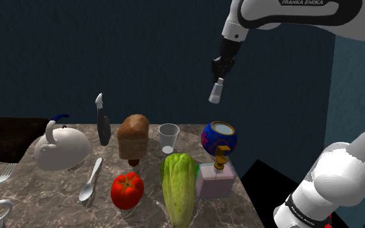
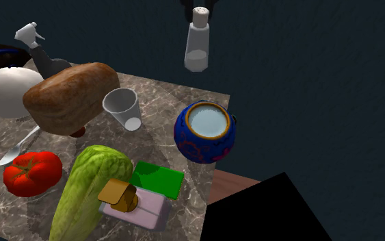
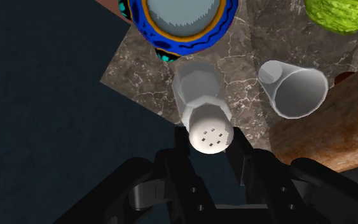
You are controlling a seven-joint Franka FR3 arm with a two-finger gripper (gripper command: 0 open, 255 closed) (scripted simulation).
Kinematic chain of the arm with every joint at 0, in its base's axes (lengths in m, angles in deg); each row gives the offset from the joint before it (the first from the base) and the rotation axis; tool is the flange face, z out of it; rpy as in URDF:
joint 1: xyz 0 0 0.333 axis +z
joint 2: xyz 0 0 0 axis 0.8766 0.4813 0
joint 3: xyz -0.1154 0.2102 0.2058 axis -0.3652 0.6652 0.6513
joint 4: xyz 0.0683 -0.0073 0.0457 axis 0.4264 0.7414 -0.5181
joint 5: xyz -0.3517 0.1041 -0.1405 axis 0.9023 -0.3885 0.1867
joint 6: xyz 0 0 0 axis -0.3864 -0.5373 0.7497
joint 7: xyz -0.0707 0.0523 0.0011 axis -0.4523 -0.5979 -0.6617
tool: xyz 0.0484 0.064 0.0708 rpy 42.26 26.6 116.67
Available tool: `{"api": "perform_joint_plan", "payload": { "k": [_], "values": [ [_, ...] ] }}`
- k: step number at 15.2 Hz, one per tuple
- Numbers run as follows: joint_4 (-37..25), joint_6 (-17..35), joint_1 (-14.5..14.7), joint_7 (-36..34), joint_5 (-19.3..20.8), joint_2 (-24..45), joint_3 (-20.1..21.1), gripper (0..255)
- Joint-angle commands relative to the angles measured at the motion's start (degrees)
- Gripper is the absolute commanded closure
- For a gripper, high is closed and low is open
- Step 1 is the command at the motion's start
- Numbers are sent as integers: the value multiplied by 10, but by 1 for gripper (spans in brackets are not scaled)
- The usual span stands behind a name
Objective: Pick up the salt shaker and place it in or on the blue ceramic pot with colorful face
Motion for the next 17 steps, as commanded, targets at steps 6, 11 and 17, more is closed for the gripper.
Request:
{"api": "perform_joint_plan", "payload": {
  "k": [6, 11, 17],
  "values": [
    [87, -28, 5, -10, -5, -114, 6, 255],
    [133, 10, 5, -9, -5, -123, 7, 255],
    [184, 55, 5, -8, -6, -129, 7, 255]
  ]
}}
